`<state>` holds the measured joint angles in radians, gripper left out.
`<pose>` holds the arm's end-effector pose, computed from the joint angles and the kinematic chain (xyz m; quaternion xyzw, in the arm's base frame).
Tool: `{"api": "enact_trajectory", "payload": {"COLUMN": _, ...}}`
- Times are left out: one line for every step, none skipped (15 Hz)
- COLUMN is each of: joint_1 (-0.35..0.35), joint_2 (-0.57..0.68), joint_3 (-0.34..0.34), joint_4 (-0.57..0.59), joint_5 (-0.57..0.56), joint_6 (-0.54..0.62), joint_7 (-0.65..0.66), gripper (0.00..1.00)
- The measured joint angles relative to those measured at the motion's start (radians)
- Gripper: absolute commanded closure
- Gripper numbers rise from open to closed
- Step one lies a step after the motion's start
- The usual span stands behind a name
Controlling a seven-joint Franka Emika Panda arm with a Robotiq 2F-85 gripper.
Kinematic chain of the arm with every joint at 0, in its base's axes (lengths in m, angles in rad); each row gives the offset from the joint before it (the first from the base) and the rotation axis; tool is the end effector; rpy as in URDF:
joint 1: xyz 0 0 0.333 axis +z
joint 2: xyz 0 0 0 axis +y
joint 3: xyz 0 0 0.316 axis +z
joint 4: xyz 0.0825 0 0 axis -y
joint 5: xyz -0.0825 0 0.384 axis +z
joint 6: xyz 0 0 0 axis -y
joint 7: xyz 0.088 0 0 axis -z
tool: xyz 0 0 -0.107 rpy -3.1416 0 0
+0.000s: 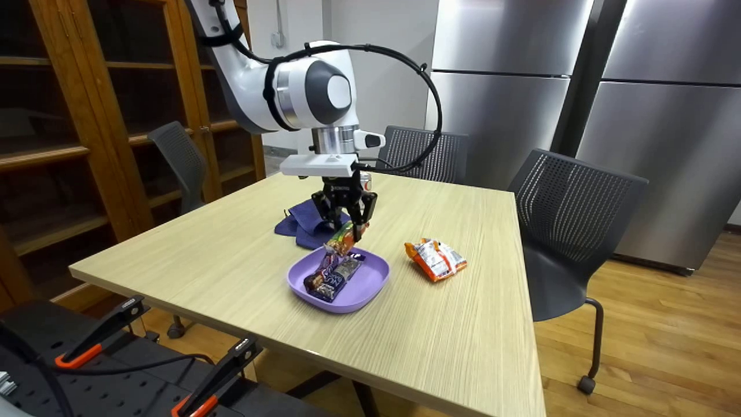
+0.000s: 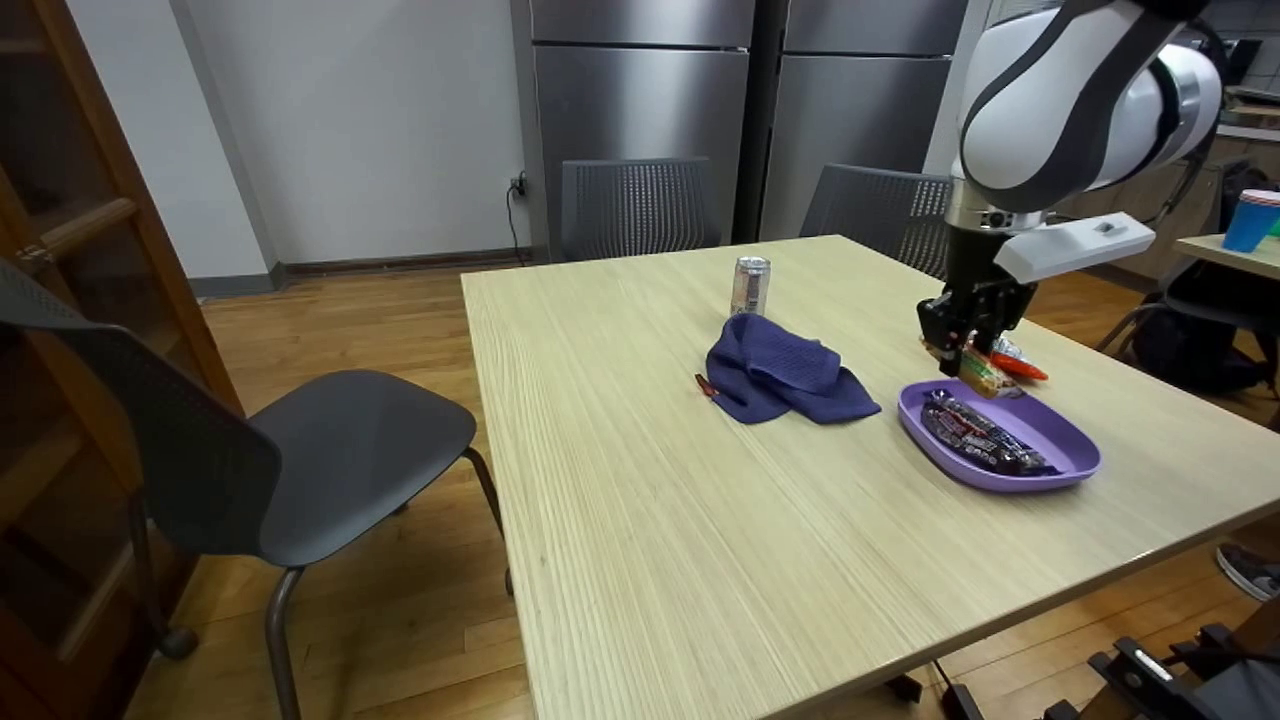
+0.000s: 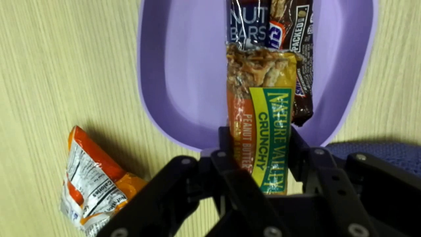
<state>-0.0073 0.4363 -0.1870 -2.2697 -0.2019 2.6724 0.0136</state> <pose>0.5205 -0.1005 0.1646 0.9964 -0.0050 -0.0237 0.0818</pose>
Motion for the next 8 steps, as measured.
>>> {"api": "enact_trajectory", "payload": {"joint_1": -0.002, "joint_2": 0.000, "joint_3": -0.005, "joint_4": -0.002, "joint_5": 0.000, "joint_6": -0.006, "joint_7": 0.003, "gripper": 0.83}}
{"api": "enact_trajectory", "payload": {"joint_1": -0.003, "joint_2": 0.000, "joint_3": -0.010, "joint_4": -0.004, "joint_5": 0.000, "joint_6": -0.012, "joint_7": 0.008, "gripper": 0.83}}
{"api": "enact_trajectory", "payload": {"joint_1": -0.005, "joint_2": 0.001, "joint_3": -0.014, "joint_4": -0.005, "joint_5": 0.000, "joint_6": -0.017, "joint_7": 0.013, "gripper": 0.83}}
{"api": "enact_trajectory", "payload": {"joint_1": -0.006, "joint_2": 0.002, "joint_3": -0.019, "joint_4": -0.008, "joint_5": 0.000, "joint_6": -0.021, "joint_7": 0.017, "gripper": 0.83}}
{"api": "enact_trajectory", "payload": {"joint_1": -0.008, "joint_2": 0.003, "joint_3": -0.024, "joint_4": -0.011, "joint_5": 0.000, "joint_6": -0.023, "joint_7": 0.020, "gripper": 0.83}}
{"api": "enact_trajectory", "payload": {"joint_1": -0.009, "joint_2": 0.004, "joint_3": -0.029, "joint_4": -0.015, "joint_5": 0.000, "joint_6": -0.024, "joint_7": 0.023, "gripper": 0.83}}
{"api": "enact_trajectory", "payload": {"joint_1": -0.010, "joint_2": 0.005, "joint_3": -0.035, "joint_4": -0.019, "joint_5": 0.000, "joint_6": -0.024, "joint_7": 0.025, "gripper": 0.83}}
{"api": "enact_trajectory", "payload": {"joint_1": -0.010, "joint_2": 0.006, "joint_3": -0.039, "joint_4": -0.024, "joint_5": 0.000, "joint_6": -0.024, "joint_7": 0.027, "gripper": 0.83}}
